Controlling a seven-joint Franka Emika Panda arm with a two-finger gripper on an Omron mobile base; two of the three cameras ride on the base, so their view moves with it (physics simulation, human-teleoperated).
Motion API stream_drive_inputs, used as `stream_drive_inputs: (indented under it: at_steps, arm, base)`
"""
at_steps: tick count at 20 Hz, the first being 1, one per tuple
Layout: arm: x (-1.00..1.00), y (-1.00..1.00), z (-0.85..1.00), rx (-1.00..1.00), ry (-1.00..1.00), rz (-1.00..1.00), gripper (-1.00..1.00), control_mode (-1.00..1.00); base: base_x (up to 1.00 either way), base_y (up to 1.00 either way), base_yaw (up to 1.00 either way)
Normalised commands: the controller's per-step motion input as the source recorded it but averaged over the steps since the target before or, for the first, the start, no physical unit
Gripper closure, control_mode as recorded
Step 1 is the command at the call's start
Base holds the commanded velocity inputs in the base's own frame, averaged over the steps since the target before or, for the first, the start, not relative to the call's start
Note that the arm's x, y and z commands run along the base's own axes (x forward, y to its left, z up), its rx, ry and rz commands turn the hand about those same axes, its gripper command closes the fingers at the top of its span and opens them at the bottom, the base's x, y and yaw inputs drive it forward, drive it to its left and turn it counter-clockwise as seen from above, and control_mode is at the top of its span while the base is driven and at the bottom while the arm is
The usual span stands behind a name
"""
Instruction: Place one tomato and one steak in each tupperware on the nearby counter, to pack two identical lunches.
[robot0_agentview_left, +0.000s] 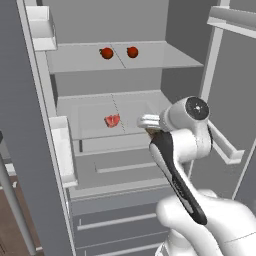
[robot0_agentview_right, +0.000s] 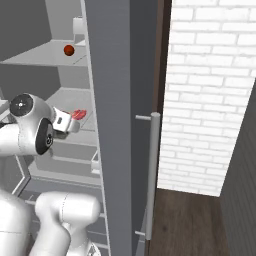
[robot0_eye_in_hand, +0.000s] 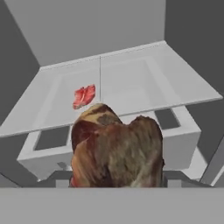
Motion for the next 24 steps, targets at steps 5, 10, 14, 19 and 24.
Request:
stream_drive_inputs:
  at_steps: [5,10,14,19,24]
  arm:
    - [-1.00,-0.04,0.72,0.05,-0.02,0.09,1.00,-1.00]
    - [0.00,0.00,0.00,0.00,0.00,0.00,1.00,1.00]
    - [0.00,0.00,0.00,0.00,0.00,0.00,1.00,1.00]
    - [0.00,0.00,0.00,0.00,0.00,0.00,1.00,1.00]
    - [0.00,0.00,0.00,0.00,0.00,0.00,1.00,1.00]
  base:
    - [0.00,0.00,0.00]
    - [-1.00,-0.01,0.16]
    - [-0.96,0.39,0.24]
    - [-0.15,1.00,0.46]
    - [0.27,1.00,0.53]
